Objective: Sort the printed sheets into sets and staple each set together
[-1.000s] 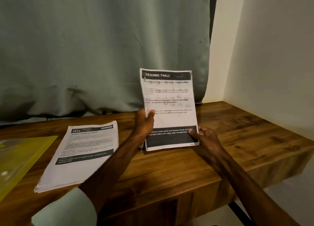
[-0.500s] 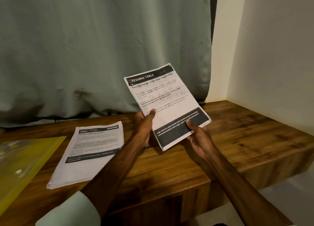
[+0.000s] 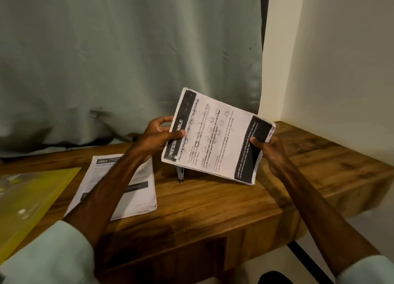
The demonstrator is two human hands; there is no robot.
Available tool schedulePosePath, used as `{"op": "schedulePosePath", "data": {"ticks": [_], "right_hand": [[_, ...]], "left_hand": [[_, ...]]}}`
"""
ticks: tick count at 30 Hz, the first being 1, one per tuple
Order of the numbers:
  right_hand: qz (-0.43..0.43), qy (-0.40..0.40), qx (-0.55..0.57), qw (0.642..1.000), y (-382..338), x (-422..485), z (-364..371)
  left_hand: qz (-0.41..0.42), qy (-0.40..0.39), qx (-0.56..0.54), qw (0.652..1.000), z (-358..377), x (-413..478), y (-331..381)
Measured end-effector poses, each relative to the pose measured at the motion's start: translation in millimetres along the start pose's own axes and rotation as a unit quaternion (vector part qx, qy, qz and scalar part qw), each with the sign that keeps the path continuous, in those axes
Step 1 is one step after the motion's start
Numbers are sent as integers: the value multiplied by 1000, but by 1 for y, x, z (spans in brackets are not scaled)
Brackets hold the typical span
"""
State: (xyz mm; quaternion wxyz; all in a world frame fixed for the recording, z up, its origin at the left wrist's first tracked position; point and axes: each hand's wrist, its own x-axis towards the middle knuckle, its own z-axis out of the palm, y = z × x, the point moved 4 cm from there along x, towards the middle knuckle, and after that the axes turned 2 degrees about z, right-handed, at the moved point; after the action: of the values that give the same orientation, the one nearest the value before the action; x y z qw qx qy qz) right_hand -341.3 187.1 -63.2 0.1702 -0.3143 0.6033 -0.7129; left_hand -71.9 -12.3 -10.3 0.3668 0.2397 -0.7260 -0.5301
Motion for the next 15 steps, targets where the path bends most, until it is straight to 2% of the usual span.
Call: {"op": "schedulePosePath", "data": {"ticks": [2,4,9,15], "right_hand": [[-24,-6,-31,999,-6,1,3],[-38,-1,-57,998,-10,3,2],[-66,12,-68,995,-9,5,-9],[-28,38,-59,997,24,0,-17]], "left_hand": [[-16,-44,38,998,14,-1,-9],[-29,-47,45,997,26,0,-20],[-11,47,-15,999,46,-1,-27],[21,110,-4,994,67,-5,-33]]}}
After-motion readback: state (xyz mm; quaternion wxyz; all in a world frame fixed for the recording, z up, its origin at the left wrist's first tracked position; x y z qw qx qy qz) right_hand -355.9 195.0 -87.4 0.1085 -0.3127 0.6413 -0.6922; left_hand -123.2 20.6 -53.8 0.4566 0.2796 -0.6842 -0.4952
